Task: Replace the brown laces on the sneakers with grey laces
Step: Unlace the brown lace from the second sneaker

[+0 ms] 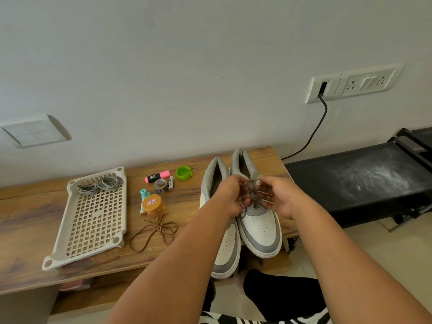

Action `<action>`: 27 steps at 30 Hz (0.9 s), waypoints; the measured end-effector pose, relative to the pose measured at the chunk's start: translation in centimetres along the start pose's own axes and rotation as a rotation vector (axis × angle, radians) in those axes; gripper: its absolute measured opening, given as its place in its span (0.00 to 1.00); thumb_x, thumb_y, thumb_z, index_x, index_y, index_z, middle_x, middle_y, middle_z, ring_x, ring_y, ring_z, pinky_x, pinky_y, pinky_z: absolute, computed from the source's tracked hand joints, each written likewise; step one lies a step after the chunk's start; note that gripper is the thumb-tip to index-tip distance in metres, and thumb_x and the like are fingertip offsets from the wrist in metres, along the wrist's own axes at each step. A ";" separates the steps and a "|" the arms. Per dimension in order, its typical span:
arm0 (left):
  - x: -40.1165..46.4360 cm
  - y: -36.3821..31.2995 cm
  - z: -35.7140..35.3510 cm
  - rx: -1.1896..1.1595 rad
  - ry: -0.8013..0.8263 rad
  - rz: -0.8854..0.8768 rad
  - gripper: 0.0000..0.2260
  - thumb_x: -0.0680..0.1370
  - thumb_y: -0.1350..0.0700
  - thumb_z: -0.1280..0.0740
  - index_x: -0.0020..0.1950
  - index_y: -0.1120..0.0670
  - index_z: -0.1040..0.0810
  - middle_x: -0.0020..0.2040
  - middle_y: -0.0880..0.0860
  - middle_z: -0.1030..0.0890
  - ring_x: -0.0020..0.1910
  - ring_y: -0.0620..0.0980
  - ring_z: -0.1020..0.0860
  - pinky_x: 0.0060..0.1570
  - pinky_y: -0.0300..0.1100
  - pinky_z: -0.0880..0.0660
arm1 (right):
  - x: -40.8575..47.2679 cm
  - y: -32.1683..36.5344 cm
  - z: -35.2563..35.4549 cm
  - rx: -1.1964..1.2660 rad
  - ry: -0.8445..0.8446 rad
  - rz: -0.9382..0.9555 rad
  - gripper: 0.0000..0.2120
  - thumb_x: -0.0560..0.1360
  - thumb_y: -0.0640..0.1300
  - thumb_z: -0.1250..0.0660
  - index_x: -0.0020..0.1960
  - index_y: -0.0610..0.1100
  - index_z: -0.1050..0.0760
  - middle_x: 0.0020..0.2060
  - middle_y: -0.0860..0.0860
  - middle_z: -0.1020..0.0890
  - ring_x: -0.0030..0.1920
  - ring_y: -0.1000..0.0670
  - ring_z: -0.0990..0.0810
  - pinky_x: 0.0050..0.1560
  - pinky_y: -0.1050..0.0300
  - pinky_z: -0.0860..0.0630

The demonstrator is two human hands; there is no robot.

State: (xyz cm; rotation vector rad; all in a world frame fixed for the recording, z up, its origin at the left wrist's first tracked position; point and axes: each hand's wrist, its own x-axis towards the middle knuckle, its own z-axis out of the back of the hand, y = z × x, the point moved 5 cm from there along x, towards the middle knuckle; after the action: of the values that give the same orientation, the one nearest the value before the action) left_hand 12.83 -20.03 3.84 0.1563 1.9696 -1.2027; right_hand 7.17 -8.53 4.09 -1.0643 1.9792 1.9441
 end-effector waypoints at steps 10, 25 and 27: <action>-4.4 -7.4 5.1 0.744 -0.269 -0.475 0.23 0.81 0.42 0.40 0.42 0.60 0.19 0.39 0.54 0.18 0.38 0.53 0.21 0.42 0.45 0.25 | -0.7 2.6 8.5 0.413 -0.383 0.253 0.19 0.78 0.60 0.37 0.36 0.48 0.27 0.30 0.53 0.23 0.37 0.51 0.22 0.49 0.52 0.25; -1.4 -3.3 -0.2 1.370 -0.364 -0.982 0.10 0.77 0.43 0.31 0.53 0.47 0.19 0.55 0.49 0.26 0.58 0.51 0.30 0.56 0.46 0.33 | 0.6 1.4 -0.6 -0.764 -0.207 0.798 0.06 0.74 0.38 0.29 0.49 0.47 0.20 0.44 0.55 0.19 0.44 0.58 0.20 0.40 0.70 0.26; -1.0 -2.7 -0.4 1.367 -0.356 -0.997 0.10 0.78 0.44 0.33 0.54 0.48 0.19 0.55 0.49 0.25 0.58 0.51 0.30 0.54 0.45 0.35 | 0.5 1.3 -0.4 -0.721 -0.176 0.816 0.07 0.75 0.35 0.30 0.49 0.46 0.19 0.42 0.55 0.18 0.43 0.60 0.20 0.39 0.72 0.24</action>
State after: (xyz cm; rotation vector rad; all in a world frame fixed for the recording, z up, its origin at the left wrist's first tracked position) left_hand 11.93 -20.90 6.51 -0.3883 0.5309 -2.7895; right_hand 6.20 -9.16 4.87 -0.0802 1.7779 3.1757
